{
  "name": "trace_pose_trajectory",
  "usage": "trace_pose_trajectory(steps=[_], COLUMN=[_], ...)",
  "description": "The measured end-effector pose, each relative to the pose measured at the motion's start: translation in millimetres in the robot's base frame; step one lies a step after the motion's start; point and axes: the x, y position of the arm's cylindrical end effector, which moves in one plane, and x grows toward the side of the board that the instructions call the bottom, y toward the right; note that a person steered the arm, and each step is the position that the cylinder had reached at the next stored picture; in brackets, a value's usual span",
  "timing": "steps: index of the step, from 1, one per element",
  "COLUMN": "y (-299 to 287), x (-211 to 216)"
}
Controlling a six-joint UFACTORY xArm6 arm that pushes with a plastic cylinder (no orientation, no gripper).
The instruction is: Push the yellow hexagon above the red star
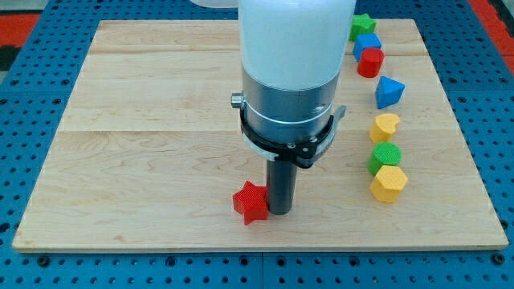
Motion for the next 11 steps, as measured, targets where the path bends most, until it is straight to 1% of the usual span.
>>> trace_pose_trajectory(steps=[1,2,3,5,6,9,10,11], y=[82,170,203,193,193,116,60,30], x=[19,28,25,15,-18,-36,-37,-66])
